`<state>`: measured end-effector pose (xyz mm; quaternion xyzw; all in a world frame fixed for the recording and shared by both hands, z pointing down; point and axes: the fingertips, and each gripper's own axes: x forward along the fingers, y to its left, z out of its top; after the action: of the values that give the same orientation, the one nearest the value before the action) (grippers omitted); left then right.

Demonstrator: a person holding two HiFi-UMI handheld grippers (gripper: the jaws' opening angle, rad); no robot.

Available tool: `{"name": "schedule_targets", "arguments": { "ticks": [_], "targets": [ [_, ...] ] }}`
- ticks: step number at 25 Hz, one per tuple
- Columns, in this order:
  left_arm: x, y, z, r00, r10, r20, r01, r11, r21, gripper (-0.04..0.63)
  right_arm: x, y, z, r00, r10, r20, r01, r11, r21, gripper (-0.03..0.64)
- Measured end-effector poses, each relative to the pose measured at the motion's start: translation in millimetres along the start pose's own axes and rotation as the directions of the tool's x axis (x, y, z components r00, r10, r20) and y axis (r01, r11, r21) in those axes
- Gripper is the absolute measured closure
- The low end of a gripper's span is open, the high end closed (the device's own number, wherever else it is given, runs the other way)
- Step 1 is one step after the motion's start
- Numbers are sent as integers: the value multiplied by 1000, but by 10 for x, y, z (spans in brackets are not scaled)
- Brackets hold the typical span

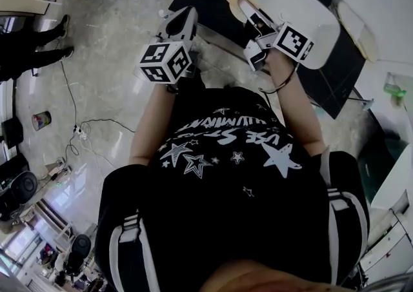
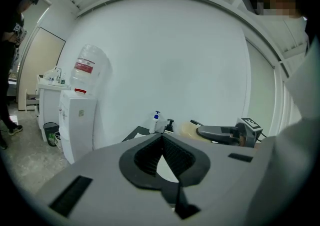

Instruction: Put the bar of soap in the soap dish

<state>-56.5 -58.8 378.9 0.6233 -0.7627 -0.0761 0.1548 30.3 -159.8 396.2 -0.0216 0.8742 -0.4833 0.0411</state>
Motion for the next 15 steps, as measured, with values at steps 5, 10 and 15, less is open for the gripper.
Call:
{"name": "schedule_targets", "arguments": {
  "ticks": [5, 10, 15],
  "targets": [
    [269, 200, 35, 997, -77, -23, 77, 997, 4, 583, 212, -145, 90, 998, -41, 43, 42, 999, -20, 491],
    [578, 510, 201, 986, -161, -49, 162, 987, 9, 583, 511, -236, 144, 991, -100, 88, 102, 995, -17, 491],
    [831, 809, 387, 970, -232, -77, 233, 972, 4, 583, 794, -224, 219, 978, -144, 151, 150, 988, -29, 491]
  ]
}}
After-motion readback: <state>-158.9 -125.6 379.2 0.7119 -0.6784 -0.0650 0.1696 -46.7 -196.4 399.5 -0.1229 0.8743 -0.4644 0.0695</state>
